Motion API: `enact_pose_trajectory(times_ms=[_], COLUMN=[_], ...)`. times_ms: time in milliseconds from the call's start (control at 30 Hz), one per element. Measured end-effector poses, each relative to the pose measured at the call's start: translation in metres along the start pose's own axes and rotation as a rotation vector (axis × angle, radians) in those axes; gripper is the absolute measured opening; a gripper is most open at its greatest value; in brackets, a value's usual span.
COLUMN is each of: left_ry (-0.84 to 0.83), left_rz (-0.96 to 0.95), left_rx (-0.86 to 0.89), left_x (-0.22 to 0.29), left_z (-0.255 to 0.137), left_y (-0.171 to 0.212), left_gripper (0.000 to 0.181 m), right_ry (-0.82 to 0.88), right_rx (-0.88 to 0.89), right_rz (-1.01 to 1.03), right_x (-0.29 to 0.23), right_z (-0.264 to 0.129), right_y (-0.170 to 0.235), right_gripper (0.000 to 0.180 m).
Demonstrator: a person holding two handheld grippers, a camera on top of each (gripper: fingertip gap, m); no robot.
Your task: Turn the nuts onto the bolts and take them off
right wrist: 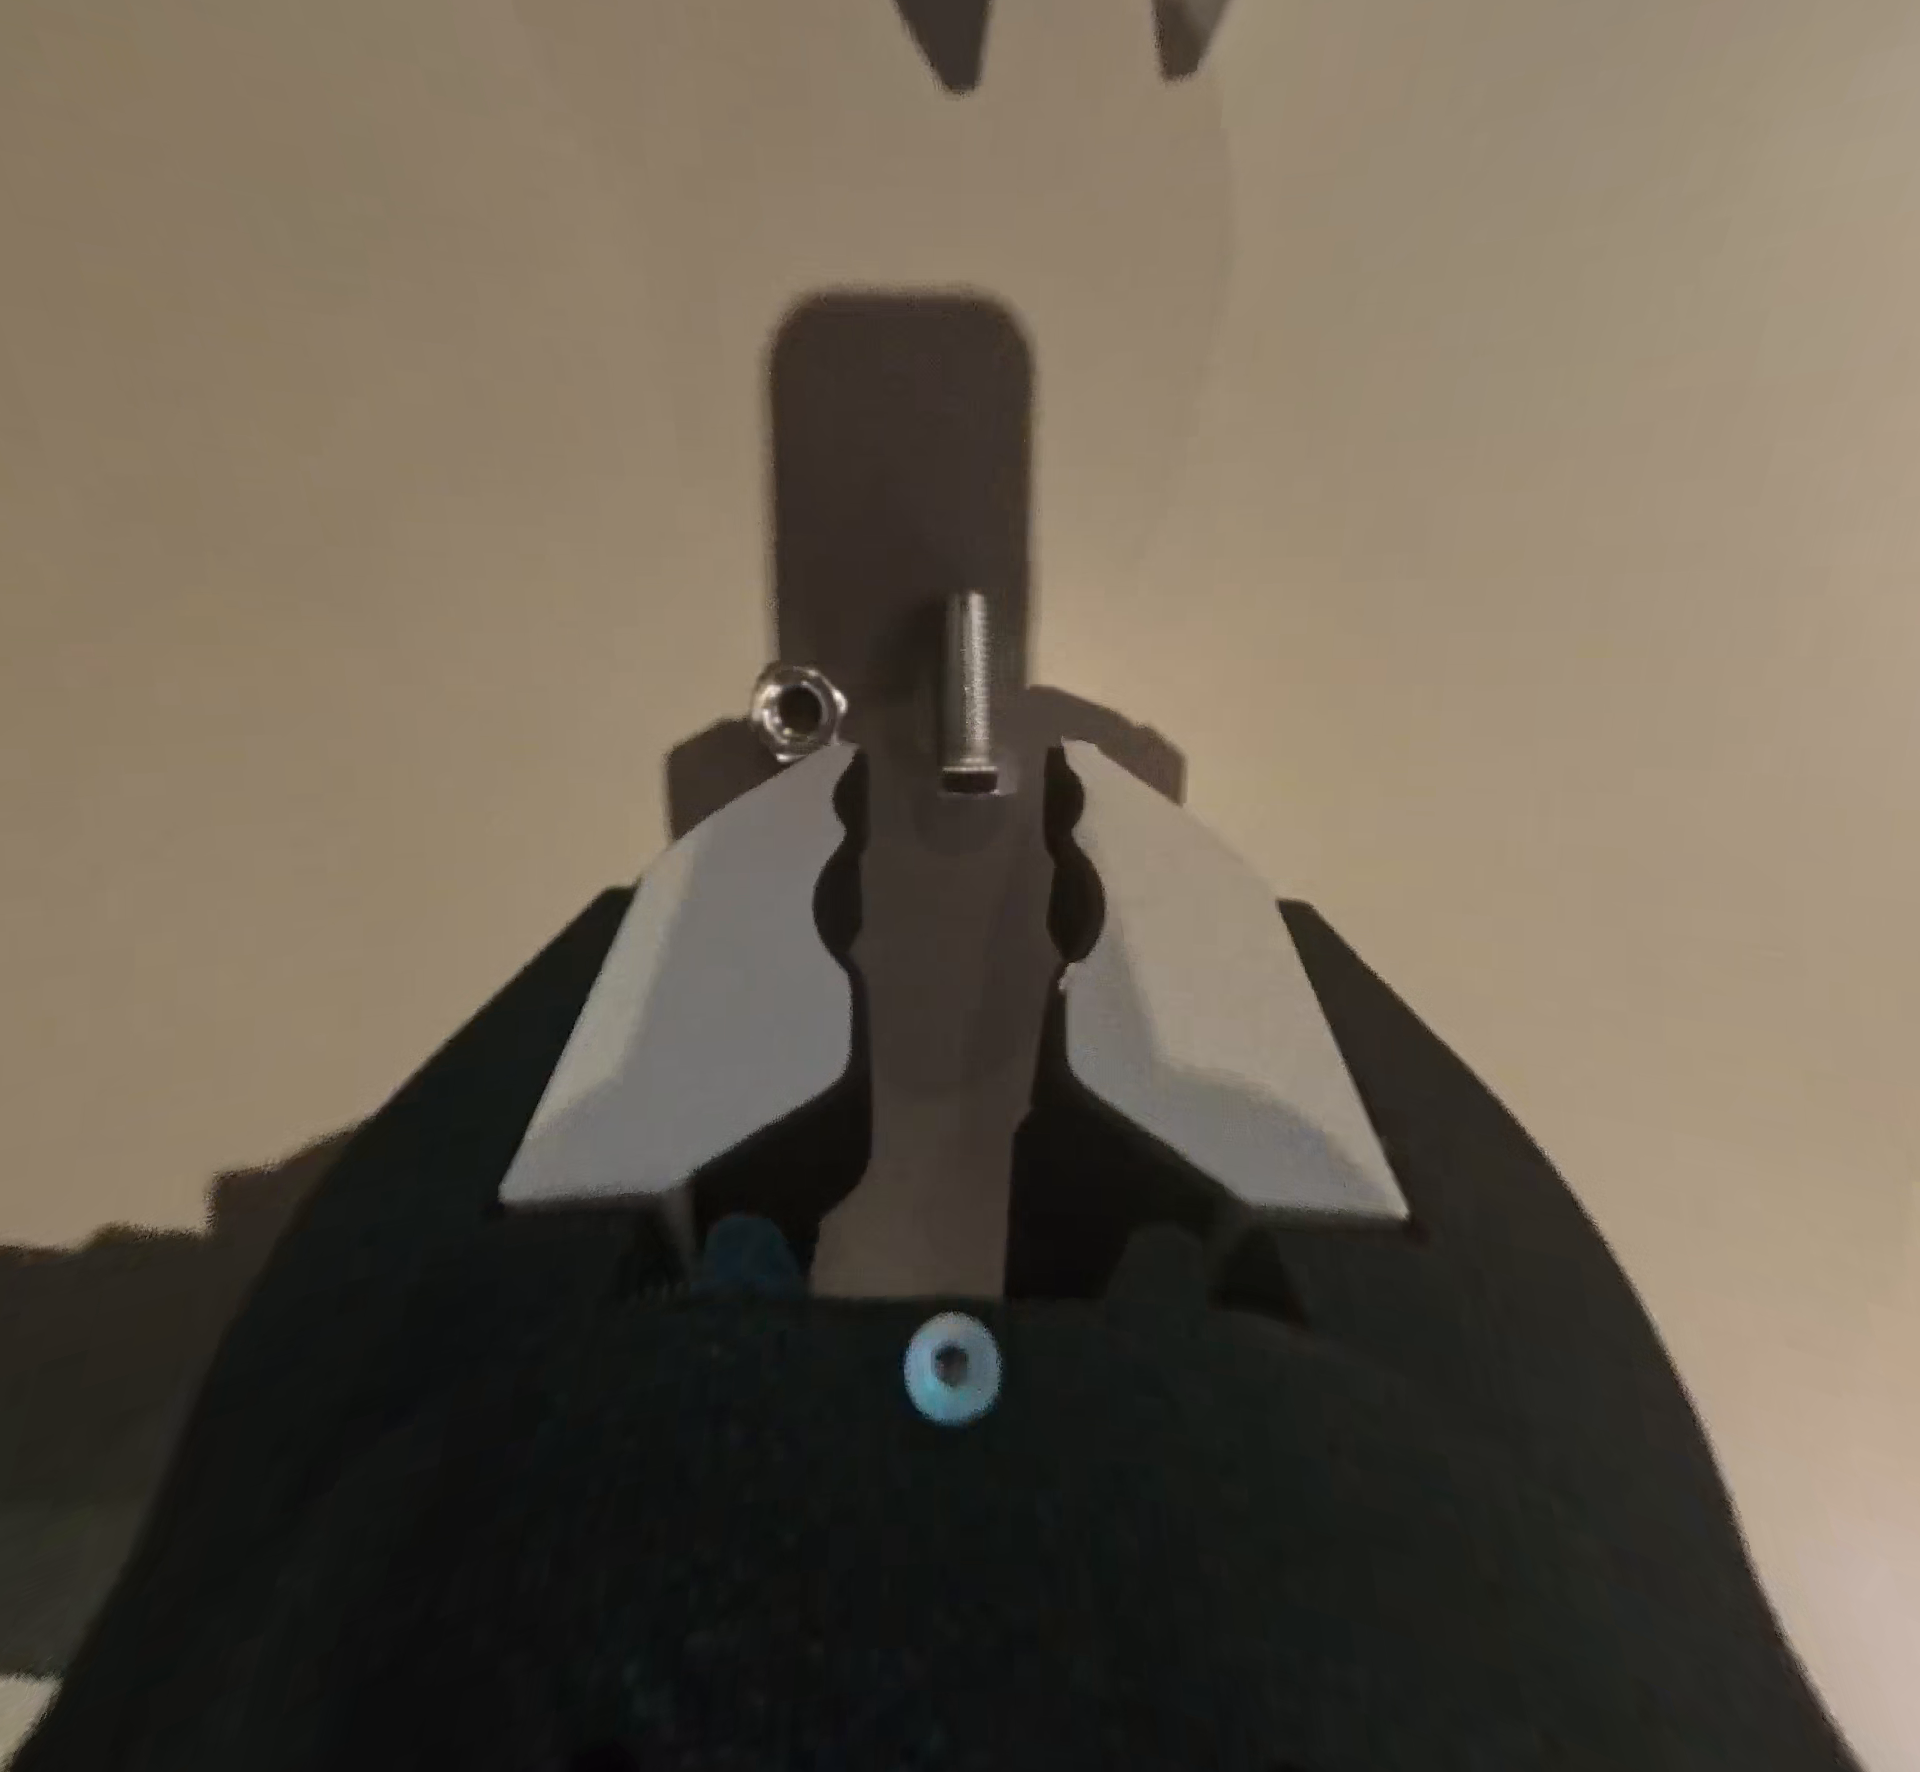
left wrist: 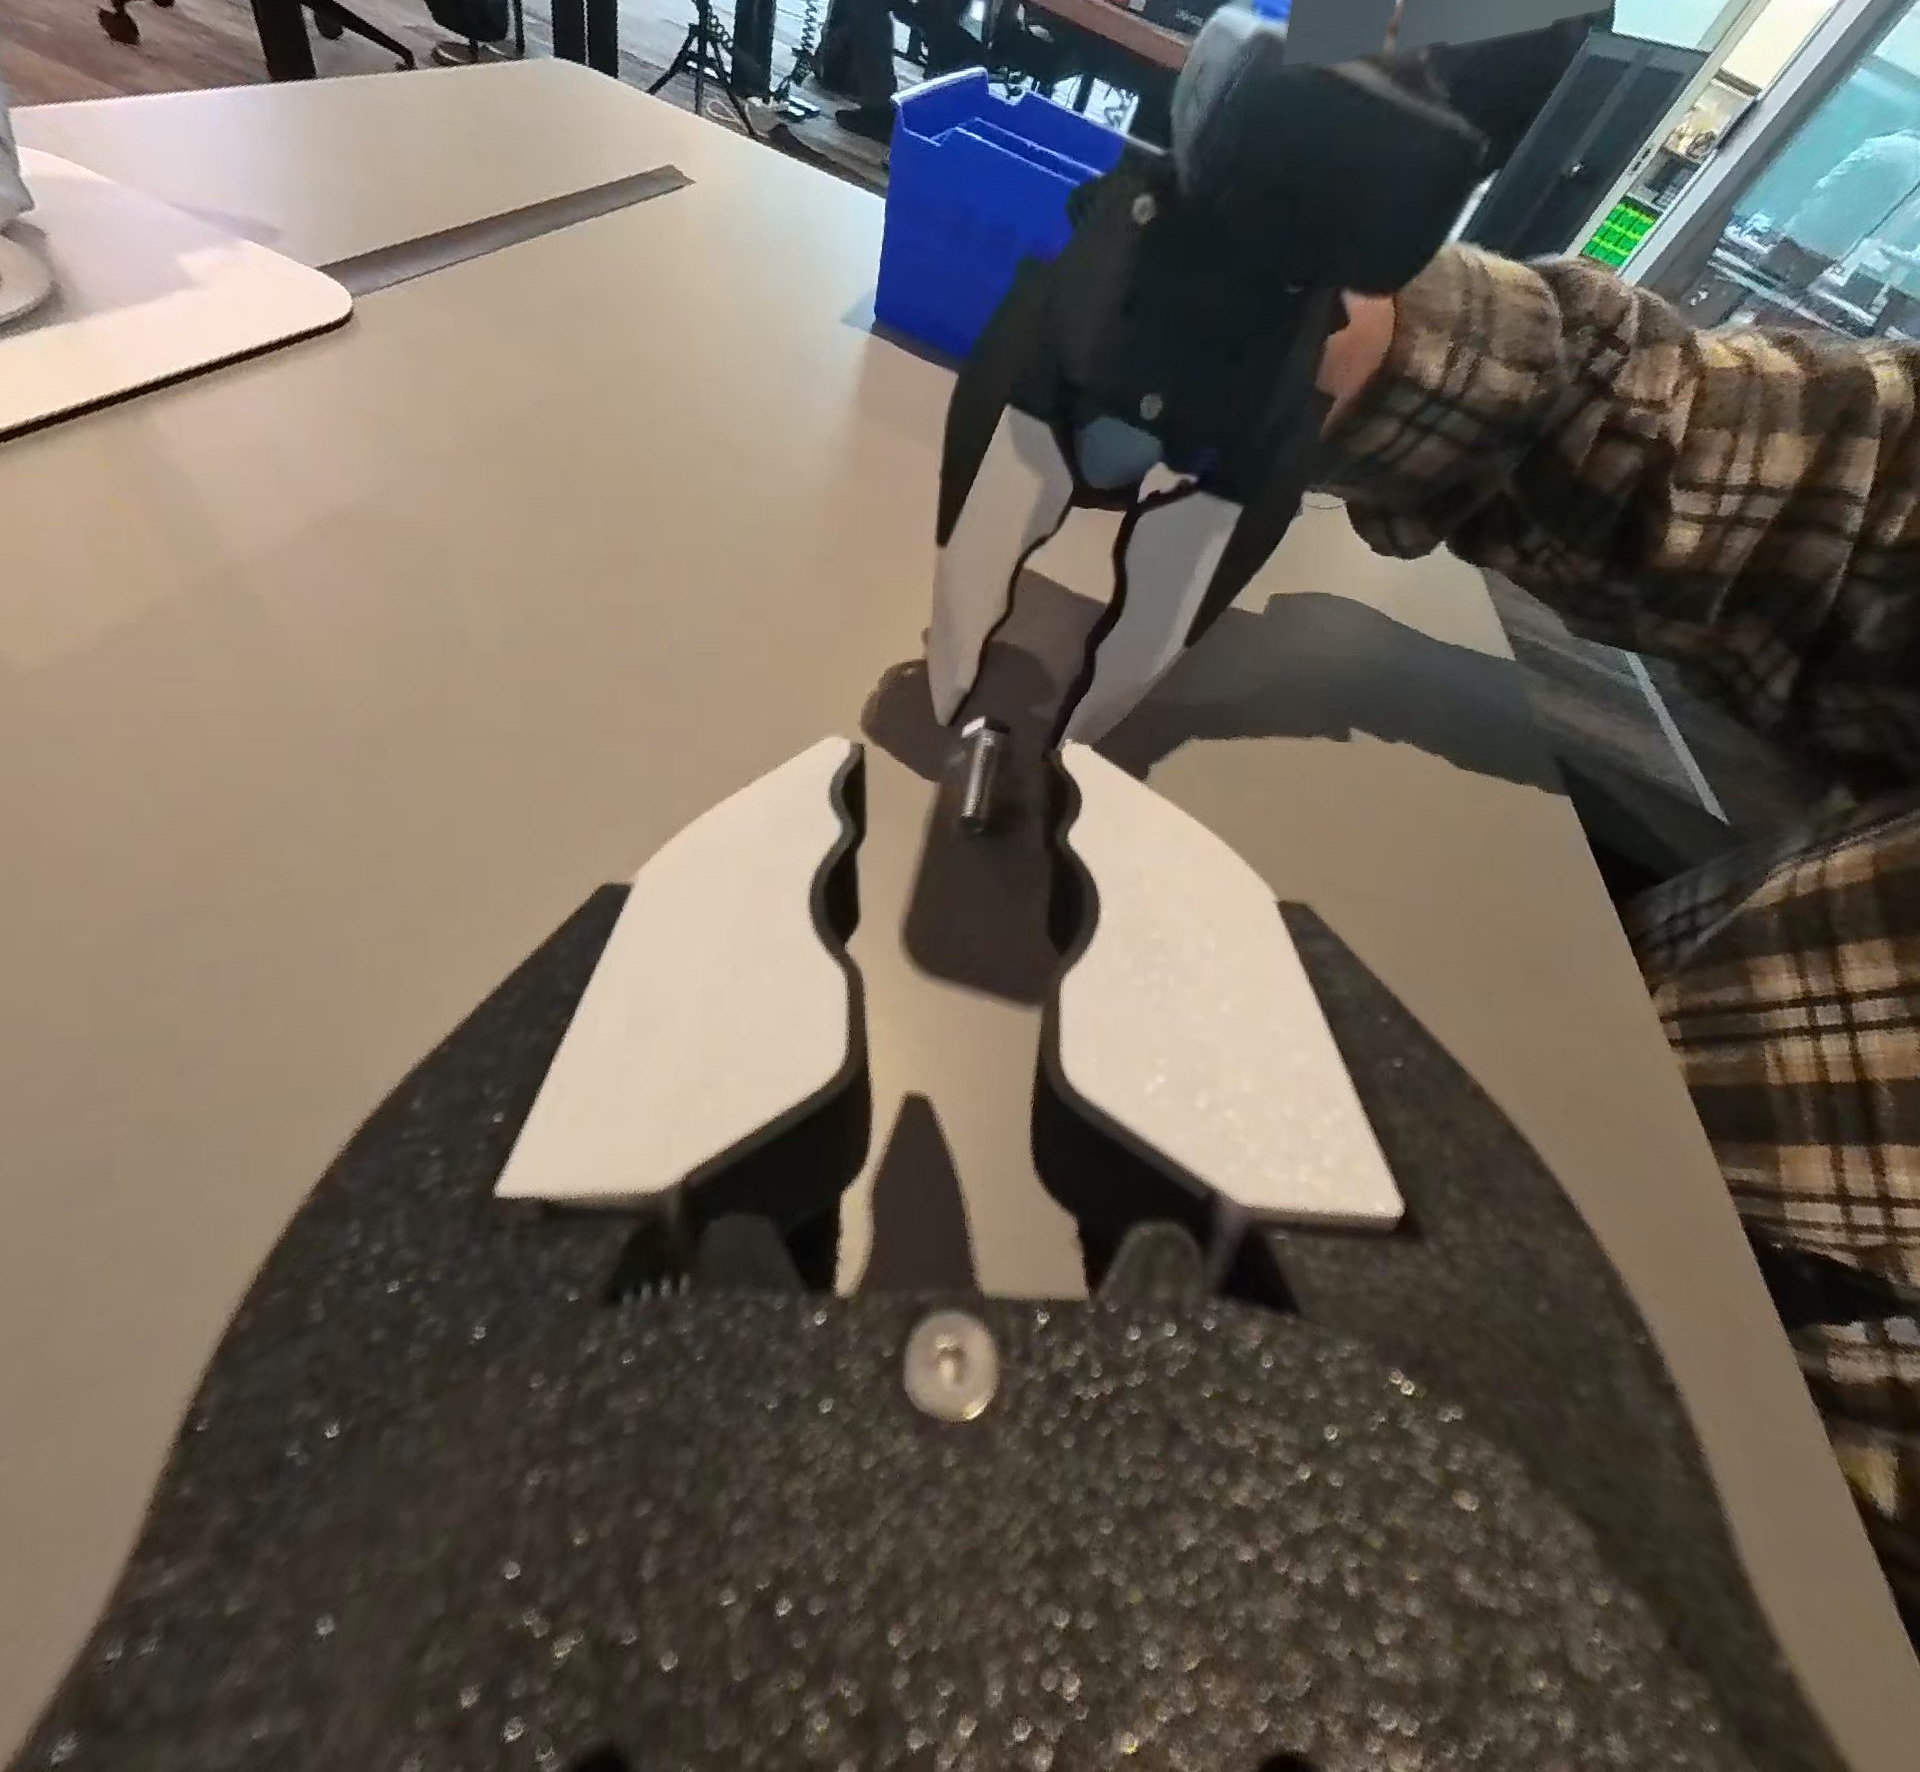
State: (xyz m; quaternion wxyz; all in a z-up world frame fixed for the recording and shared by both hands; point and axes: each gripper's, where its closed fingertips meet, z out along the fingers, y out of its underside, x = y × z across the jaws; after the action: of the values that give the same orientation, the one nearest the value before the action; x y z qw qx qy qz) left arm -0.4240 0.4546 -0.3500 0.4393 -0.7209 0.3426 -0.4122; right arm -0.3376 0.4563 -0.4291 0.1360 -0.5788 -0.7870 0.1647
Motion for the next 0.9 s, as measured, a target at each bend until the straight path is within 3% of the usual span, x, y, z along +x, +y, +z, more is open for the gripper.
enact_pose_trajectory(times_ms=[33,133,333,400,500,667,767,900], left_ry=[-0.001,0.001,0.036,0.057,0.117,0.158,0.174,0.190], left_rz=[0.002,0.004,-0.049,-0.082,-0.128,-0.114,-0.105,-0.085], left_rx=[-0.001,0.005,0.129,0.198,0.316,0.387,0.392,0.429], left_x=[0.000,0.001,0.003,0.004,0.011,0.028,0.038,0.048], left_z=[0.000,0.000,-0.006,-0.009,-0.013,-0.010,-0.004,-0.004], left_y=[0.000,-0.001,-0.015,-0.023,-0.037,-0.048,-0.050,-0.057], left_gripper=[0.032,0.032,0.031,0.031,0.030,0.030,0.030,0.027], right_ry=[-0.007,-0.015,0.038,0.091,0.164,0.067,-0.036,-0.072], right_rx=[-0.022,-0.017,0.179,0.336,0.721,1.296,1.428,1.455], right_rz=[-0.001,0.006,0.135,0.209,0.362,0.512,0.560,0.556], right_x=[0.000,0.001,0.009,0.017,0.026,0.011,0.003,-0.003], right_z=[0.003,0.011,0.006,-0.007,-0.050,-0.106,-0.110,-0.103], right_y=[0.002,0.003,0.004,-0.005,-0.036,-0.078,-0.087,-0.094], right_gripper=[0.031,0.020,0.020,0.020,0.020,0.019,0.019,0.019])
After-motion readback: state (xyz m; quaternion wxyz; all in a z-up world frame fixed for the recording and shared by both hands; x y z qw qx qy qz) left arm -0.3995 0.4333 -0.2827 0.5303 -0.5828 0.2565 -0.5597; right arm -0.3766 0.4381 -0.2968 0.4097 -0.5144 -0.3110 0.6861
